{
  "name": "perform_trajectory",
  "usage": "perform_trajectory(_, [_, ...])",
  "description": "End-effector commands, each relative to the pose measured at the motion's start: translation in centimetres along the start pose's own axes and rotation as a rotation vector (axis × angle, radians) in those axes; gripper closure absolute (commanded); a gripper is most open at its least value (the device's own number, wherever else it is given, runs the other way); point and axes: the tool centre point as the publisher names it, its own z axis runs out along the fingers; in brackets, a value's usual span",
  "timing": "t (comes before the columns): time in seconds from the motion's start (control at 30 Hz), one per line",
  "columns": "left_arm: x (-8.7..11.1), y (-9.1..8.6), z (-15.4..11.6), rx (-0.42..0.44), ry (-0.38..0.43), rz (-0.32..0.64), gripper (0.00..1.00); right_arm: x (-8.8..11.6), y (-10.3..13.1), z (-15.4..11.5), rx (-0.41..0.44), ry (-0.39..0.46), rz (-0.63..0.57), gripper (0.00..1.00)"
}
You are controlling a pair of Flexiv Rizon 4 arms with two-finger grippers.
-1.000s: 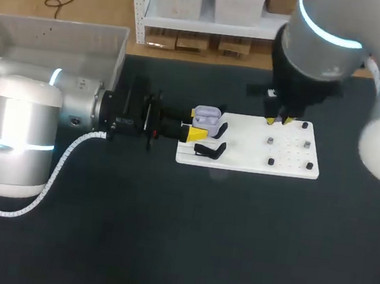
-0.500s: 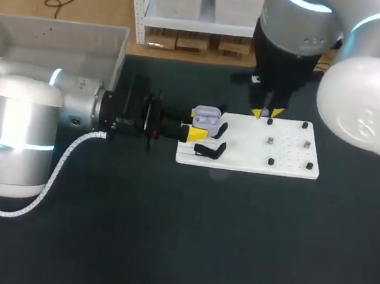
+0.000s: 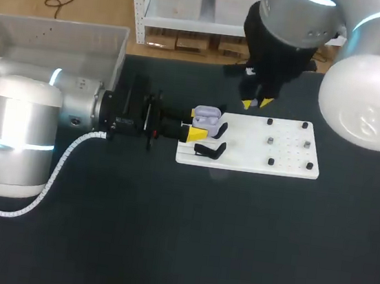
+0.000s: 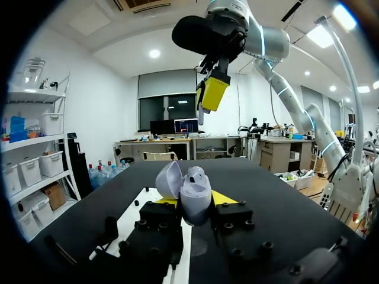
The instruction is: Pick up each earbud case from the left stands, insert the matching earbuds, close the lid, and place the case in the box.
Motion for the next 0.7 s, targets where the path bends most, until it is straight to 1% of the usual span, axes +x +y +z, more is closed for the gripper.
perform_trajectory(0.03, [0.0, -0.1, 0.0, -0.005, 0.0, 0.002, 1.0, -0.8, 1.2, 0.3, -0.008, 0.022, -0.028, 1.0])
perform_trajectory(0.23, [0.0, -0.1, 0.0, -0.005, 0.0, 0.002, 1.0, -1.3, 3.6, 1.9, -0.039, 0.065, -0.097, 1.0])
perform_trajectory(0.7, [0.0, -0.1, 0.0, -0.005, 0.0, 0.002, 1.0, -1.3, 6.6, 3.1, -0.058, 0.098, -0.186, 1.0])
